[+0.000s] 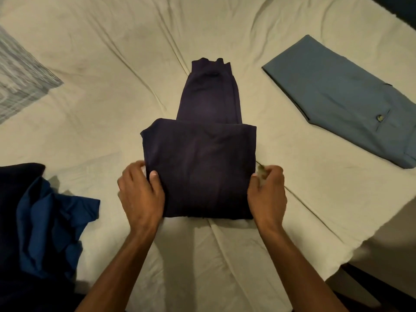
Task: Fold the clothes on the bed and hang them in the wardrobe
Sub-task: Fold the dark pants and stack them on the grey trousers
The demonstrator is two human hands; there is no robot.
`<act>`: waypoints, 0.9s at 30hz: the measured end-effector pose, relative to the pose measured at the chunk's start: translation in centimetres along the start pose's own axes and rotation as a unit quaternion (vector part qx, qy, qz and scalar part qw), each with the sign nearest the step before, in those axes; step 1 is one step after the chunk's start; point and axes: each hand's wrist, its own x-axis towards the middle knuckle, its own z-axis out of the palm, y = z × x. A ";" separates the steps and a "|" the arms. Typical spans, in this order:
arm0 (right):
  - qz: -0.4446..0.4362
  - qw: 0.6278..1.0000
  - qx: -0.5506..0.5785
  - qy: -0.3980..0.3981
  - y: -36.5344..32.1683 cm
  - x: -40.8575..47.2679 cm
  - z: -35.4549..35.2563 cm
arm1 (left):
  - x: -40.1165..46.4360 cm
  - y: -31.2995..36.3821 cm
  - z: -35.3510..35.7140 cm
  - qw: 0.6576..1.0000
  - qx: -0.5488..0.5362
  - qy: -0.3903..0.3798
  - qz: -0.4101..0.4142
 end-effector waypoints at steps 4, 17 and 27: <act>-0.350 0.924 -0.153 0.001 -3.1 0.1 2.8 | 0.4 3.9 1.9 0.963 0.068 -0.036 0.258; -0.372 0.871 -0.303 -0.104 -1.3 9.5 5.7 | 7.2 0.8 5.4 0.940 0.208 -0.237 0.128; -0.544 0.742 -0.339 -0.196 4.5 -1.0 1.3 | -1.9 -3.2 0.6 0.827 0.260 -0.243 0.436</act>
